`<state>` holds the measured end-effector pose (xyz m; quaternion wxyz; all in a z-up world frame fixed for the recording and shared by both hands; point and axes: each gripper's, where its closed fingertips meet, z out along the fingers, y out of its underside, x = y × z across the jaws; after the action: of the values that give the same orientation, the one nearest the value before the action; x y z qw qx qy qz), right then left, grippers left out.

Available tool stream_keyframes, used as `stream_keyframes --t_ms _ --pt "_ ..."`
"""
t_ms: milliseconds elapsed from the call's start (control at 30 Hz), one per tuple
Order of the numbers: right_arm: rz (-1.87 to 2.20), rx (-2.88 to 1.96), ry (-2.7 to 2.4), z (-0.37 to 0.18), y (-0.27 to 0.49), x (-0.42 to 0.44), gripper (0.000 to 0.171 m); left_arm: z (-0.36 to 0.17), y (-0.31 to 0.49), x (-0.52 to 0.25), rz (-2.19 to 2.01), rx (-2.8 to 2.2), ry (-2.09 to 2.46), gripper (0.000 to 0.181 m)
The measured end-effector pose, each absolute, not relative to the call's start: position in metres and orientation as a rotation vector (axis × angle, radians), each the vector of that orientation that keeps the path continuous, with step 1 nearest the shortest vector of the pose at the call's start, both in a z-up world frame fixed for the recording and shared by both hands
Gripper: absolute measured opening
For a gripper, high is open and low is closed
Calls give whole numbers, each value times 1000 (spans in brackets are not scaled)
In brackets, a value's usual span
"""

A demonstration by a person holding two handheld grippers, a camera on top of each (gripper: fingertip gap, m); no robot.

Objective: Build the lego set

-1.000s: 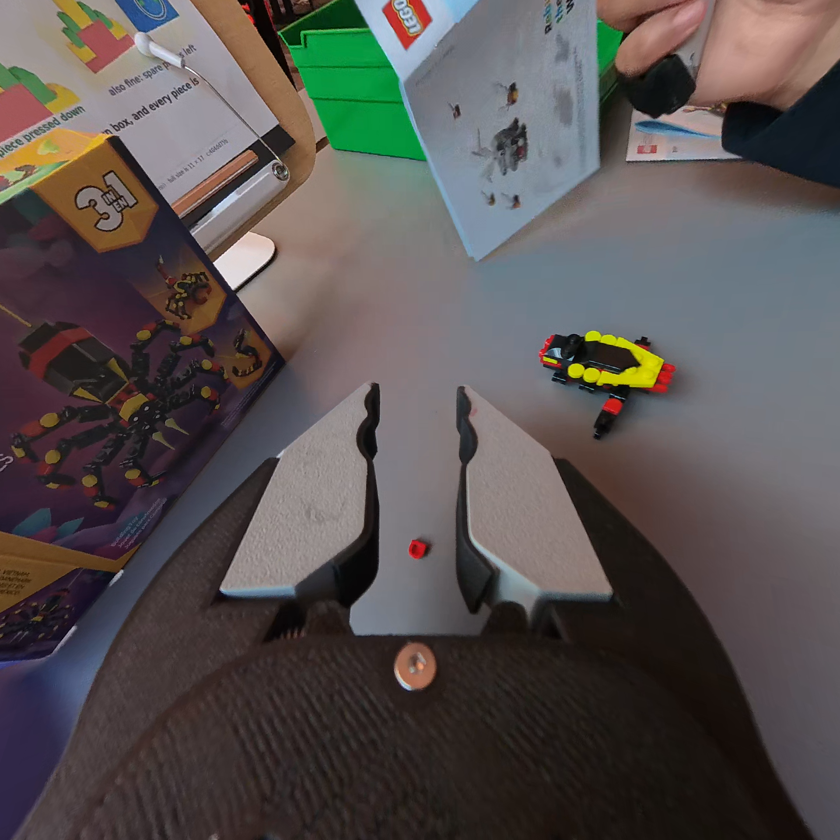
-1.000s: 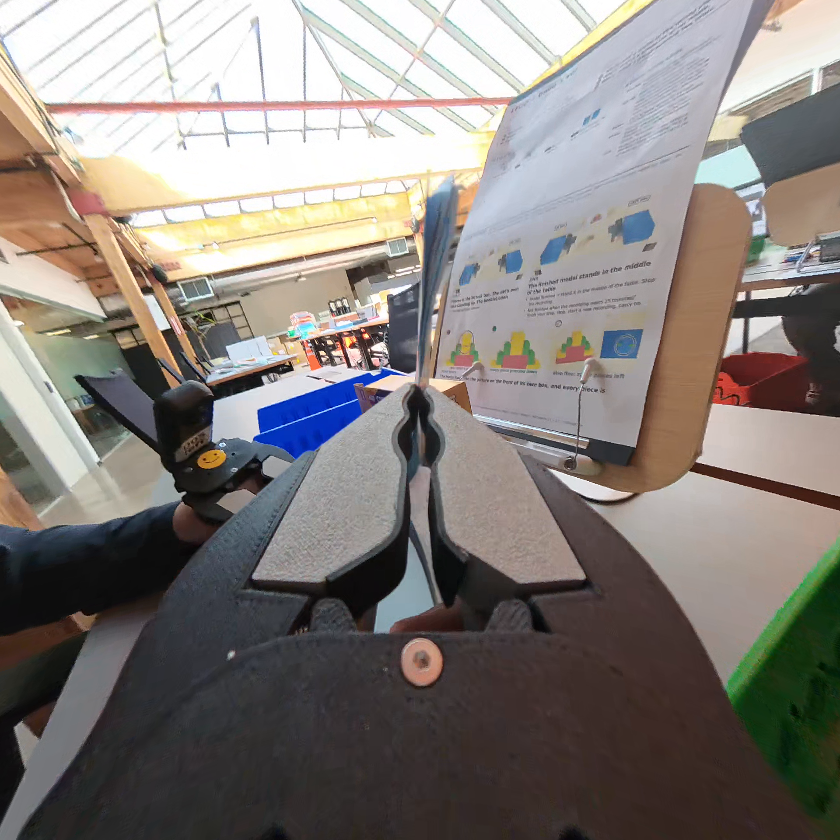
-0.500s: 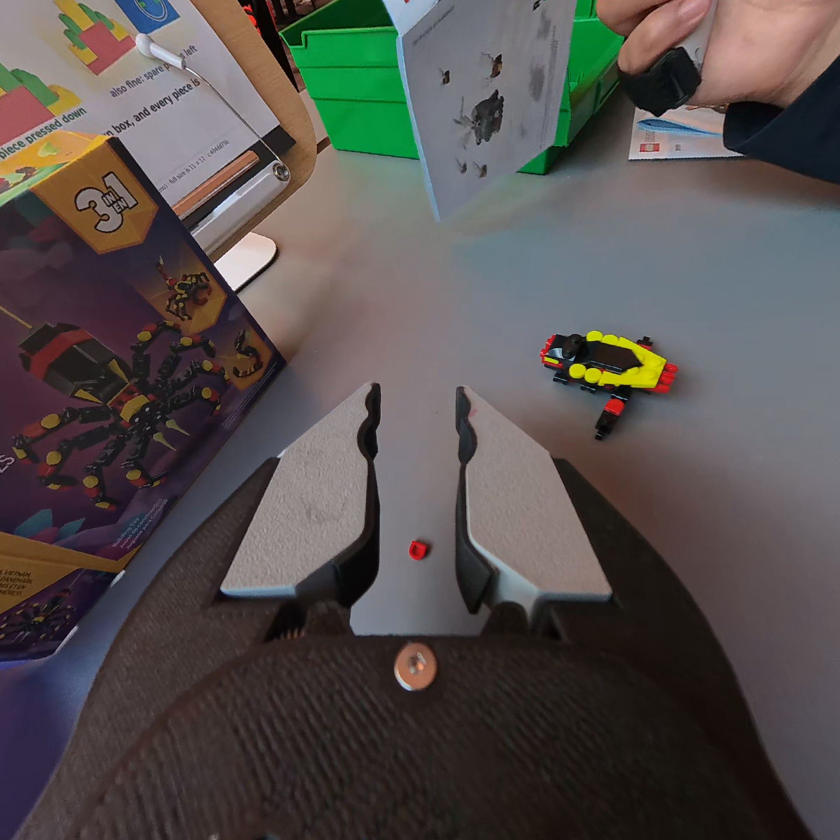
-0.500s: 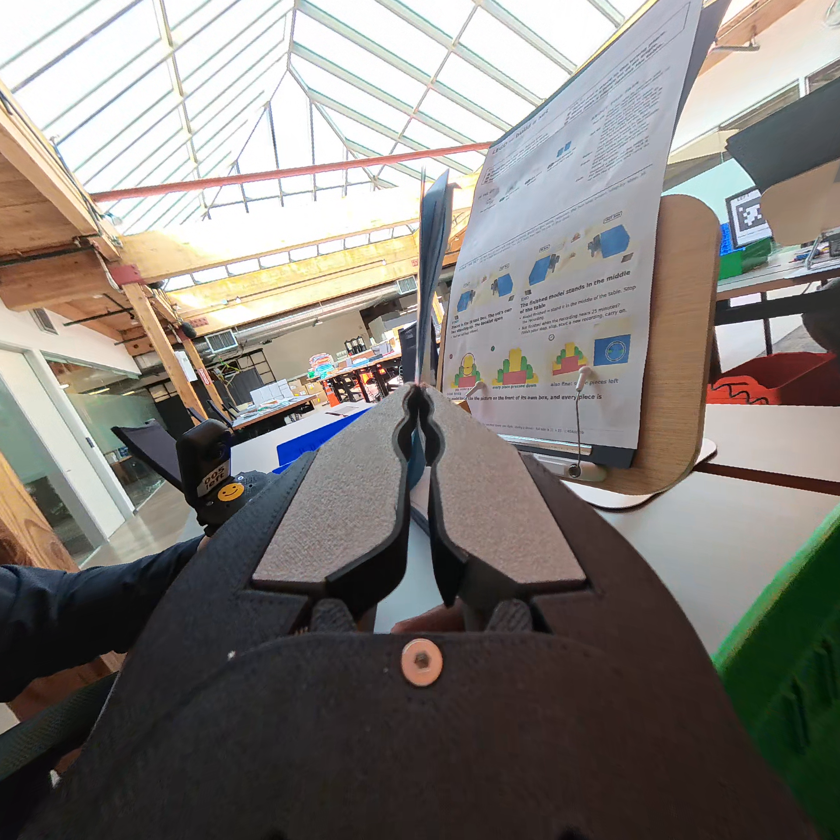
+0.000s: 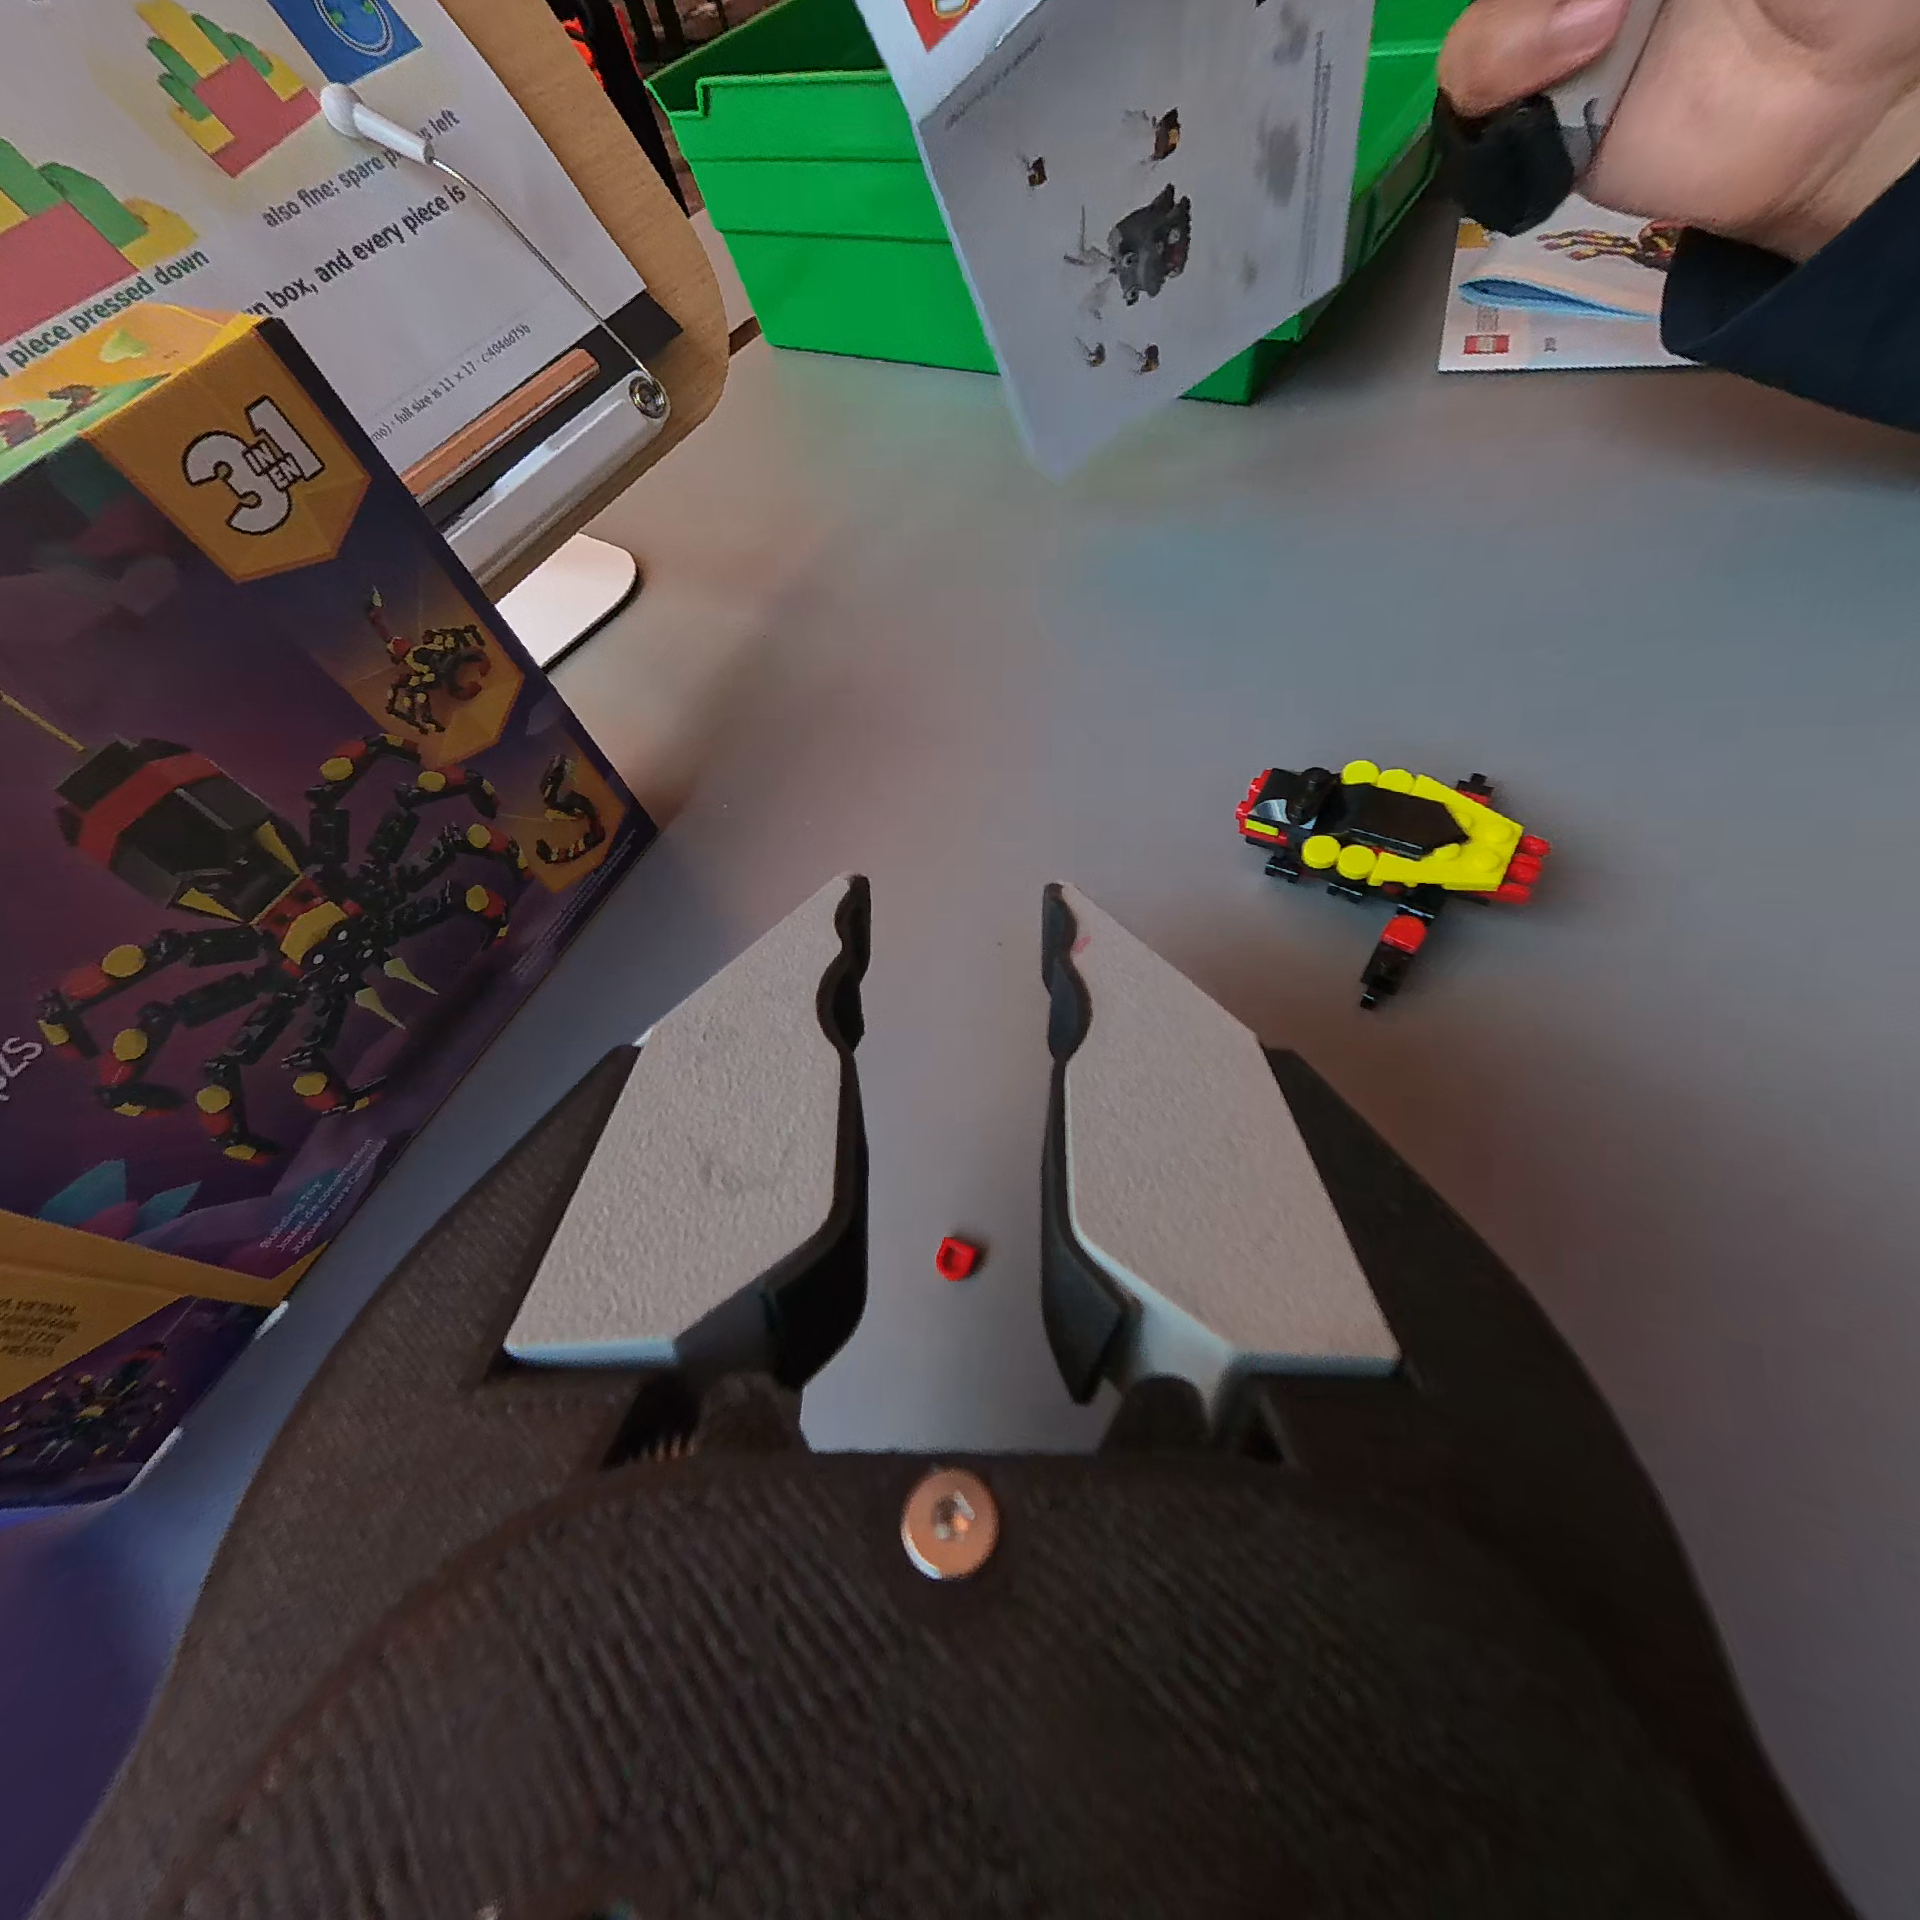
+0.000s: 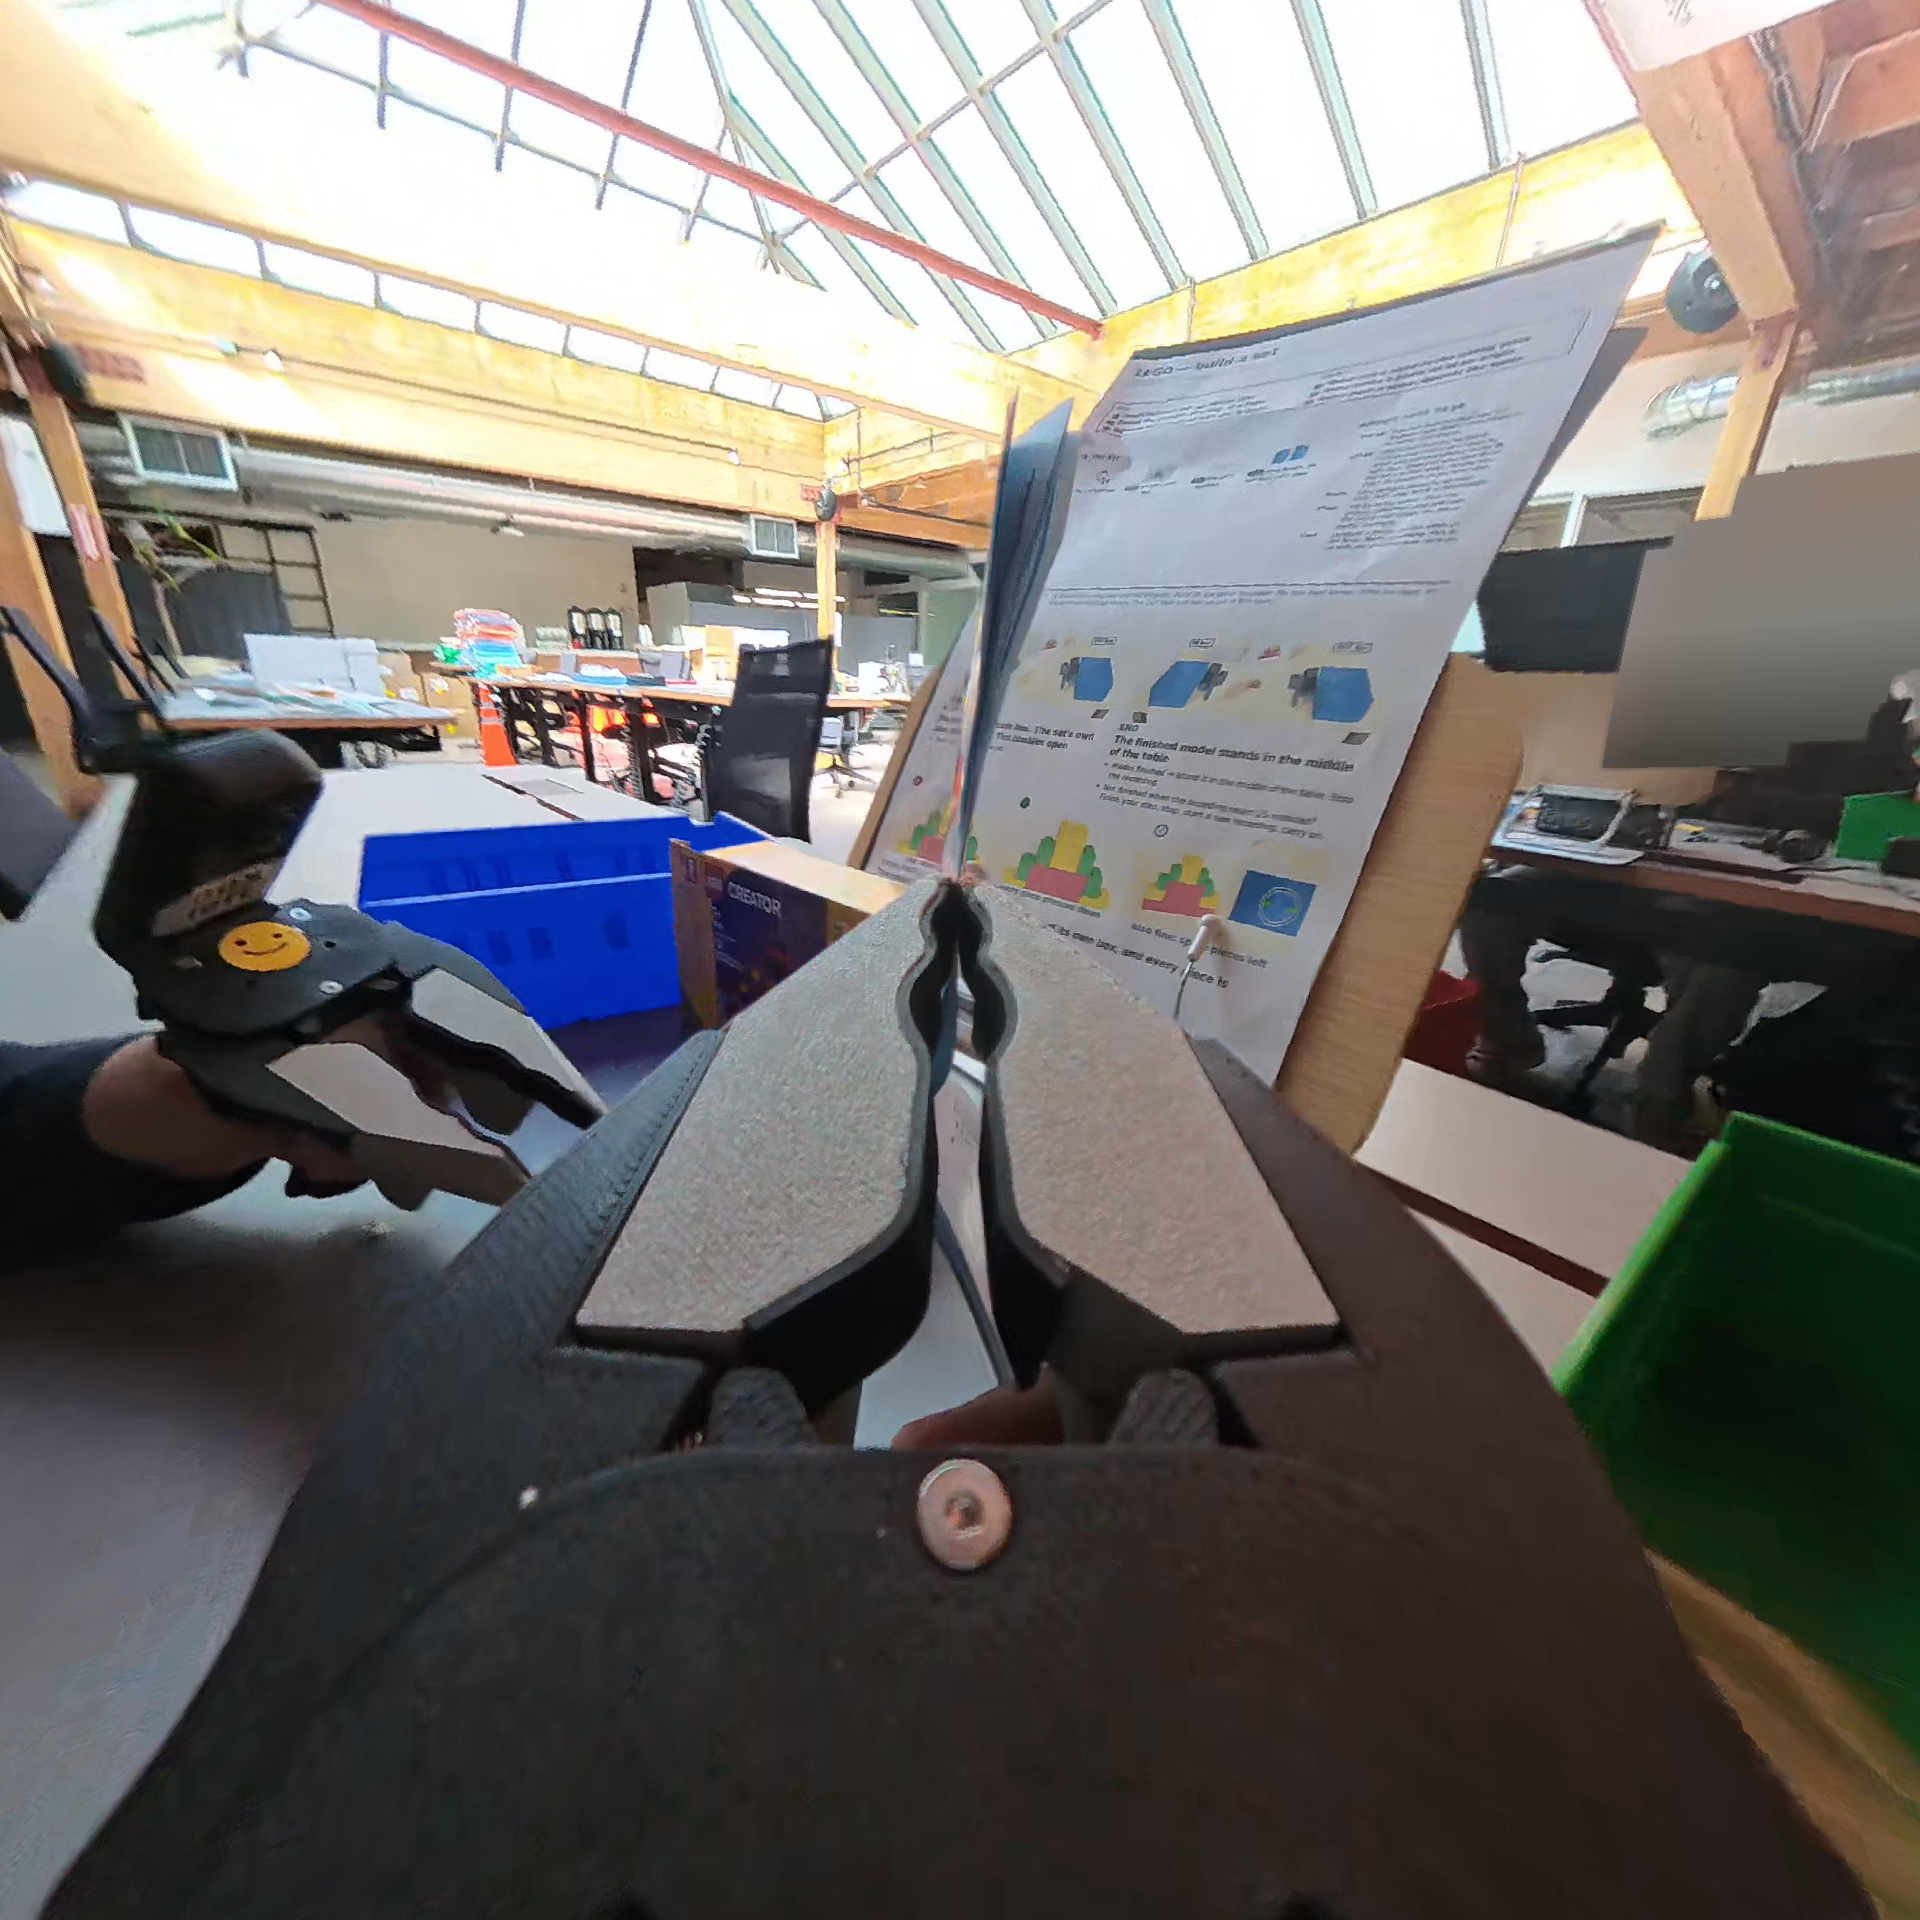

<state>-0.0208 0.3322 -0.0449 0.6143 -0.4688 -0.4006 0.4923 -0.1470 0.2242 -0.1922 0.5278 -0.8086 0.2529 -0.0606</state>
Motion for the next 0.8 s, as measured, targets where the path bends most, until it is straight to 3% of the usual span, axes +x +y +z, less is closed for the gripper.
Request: stream_keyframes --t_ms 233,800 --pt "735 -1033 -1099 -67 324 -38 0 -190 225 -148 -166 -1928 582 31" --pt "805 -1086 -1045 -71 337 -31 0 -192 223 -144 -169 -1934 601 31"
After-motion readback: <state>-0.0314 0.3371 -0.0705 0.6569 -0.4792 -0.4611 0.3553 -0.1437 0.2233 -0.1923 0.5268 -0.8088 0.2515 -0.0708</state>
